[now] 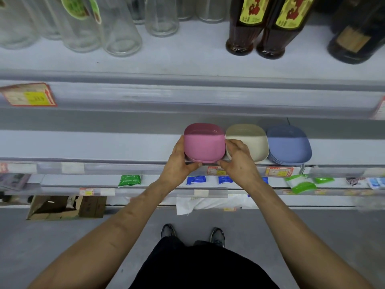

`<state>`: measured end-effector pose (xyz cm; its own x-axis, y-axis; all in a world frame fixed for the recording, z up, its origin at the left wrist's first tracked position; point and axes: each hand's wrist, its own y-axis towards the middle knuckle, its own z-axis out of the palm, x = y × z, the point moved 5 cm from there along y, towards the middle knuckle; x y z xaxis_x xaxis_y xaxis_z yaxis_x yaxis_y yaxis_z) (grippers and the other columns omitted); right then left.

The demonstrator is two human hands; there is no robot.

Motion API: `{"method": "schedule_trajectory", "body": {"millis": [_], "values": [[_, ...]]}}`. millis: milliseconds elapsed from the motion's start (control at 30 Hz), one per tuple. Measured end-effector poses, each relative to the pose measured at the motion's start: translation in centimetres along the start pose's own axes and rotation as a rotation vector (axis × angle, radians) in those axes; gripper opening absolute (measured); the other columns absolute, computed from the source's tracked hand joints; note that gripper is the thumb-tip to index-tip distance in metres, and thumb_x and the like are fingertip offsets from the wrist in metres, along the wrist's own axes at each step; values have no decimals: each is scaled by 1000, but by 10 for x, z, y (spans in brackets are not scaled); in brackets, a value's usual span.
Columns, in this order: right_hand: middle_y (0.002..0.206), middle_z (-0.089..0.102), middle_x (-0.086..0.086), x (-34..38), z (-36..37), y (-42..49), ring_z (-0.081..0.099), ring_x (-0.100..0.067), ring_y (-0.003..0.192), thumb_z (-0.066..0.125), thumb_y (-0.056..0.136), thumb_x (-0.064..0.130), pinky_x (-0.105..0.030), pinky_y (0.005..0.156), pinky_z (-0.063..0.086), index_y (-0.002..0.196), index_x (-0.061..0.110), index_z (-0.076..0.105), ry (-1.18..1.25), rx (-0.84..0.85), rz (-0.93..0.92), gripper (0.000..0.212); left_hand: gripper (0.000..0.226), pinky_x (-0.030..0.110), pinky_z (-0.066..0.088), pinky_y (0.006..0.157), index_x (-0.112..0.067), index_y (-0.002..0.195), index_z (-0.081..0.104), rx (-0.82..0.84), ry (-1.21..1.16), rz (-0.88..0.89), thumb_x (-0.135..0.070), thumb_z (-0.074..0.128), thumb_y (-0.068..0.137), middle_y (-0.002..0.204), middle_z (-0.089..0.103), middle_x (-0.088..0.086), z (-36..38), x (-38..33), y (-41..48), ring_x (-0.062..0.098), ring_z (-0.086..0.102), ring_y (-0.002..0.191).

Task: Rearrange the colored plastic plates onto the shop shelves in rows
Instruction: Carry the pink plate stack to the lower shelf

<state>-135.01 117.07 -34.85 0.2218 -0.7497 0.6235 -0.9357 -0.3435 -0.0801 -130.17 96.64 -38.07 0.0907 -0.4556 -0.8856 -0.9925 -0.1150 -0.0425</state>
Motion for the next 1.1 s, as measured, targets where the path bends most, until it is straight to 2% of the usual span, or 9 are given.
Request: {"method": "schedule_trajectory", "body": {"millis": [167, 267, 400, 467, 567, 733, 867, 933, 1100], "values": [[144, 48, -4, 1, 1, 2, 41, -22, 131, 73, 93, 19, -27, 108, 37, 152, 16, 47, -41, 12, -2, 65, 95, 9, 50, 94, -30, 158, 27, 3, 0, 3, -28, 85, 83, 150, 45, -5, -1, -2, 1, 8, 50, 128], [145, 48, -6, 3, 0, -1, 41, -23, 132, 71, 94, 18, -28, 110, 37, 152, 12, 47, -103, 13, -34, 62, 96, 6, 48, 92, -29, 158, 27, -2, 5, -3, -28, 85, 83, 150, 44, -4, -1, -2, 0, 8, 50, 128], [145, 49, -8, 7, -2, -4, 43, -25, 132, 68, 97, 19, -33, 110, 41, 149, 10, 49, -165, -4, -48, 57, 95, 25, 57, 96, -31, 158, 26, 21, -23, -20, -27, 85, 83, 148, 45, -5, 0, -2, -2, 9, 53, 126], [143, 50, -8, 10, -3, -5, 44, -24, 130, 65, 98, 21, -33, 108, 43, 148, 9, 50, -188, -30, -56, 54, 100, 33, 52, 106, -26, 161, 20, 27, 7, -61, -29, 84, 85, 156, 40, 0, -2, 2, -6, 11, 51, 134], [144, 50, -9, 19, -4, -4, 42, -24, 131, 62, 99, 21, -32, 112, 38, 149, 4, 49, -220, -31, -99, 55, 114, 39, 39, 119, -21, 165, 3, -22, 21, -152, -39, 82, 85, 170, 19, 0, -13, 11, -16, 19, 39, 147], [148, 47, -6, 59, 1, 11, 43, -24, 135, 58, 101, 25, -31, 115, 34, 151, 8, 48, -207, 64, -258, 54, 107, 48, 33, 122, -27, 165, 5, -247, -8, -201, -54, 74, 88, 171, 16, -5, -48, 12, -43, 18, 29, 153], [146, 51, -4, 107, 15, 19, 47, -23, 134, 59, 102, 31, -32, 113, 34, 148, 14, 53, -155, 208, -472, 49, 94, 46, 37, 120, -34, 164, 11, -485, 30, -251, -62, 65, 92, 170, 17, -10, -79, -10, -88, 18, 34, 151], [139, 56, -5, 137, 21, 12, 54, -22, 125, 60, 102, 30, -31, 109, 39, 144, 13, 56, -111, 273, -592, 46, 91, 43, 37, 121, -34, 164, 12, -594, 10, -245, -61, 63, 93, 170, 18, -12, -92, -24, -119, 13, 33, 151], [129, 62, 2, 236, 45, -48, 60, -15, 114, 62, 100, 34, -40, 102, 50, 136, 17, 63, 52, 445, -899, 39, 79, 34, 38, 120, -27, 163, 21, -899, 31, -257, -46, 63, 99, 166, 29, -12, -127, -68, -229, -1, 32, 148]]}}
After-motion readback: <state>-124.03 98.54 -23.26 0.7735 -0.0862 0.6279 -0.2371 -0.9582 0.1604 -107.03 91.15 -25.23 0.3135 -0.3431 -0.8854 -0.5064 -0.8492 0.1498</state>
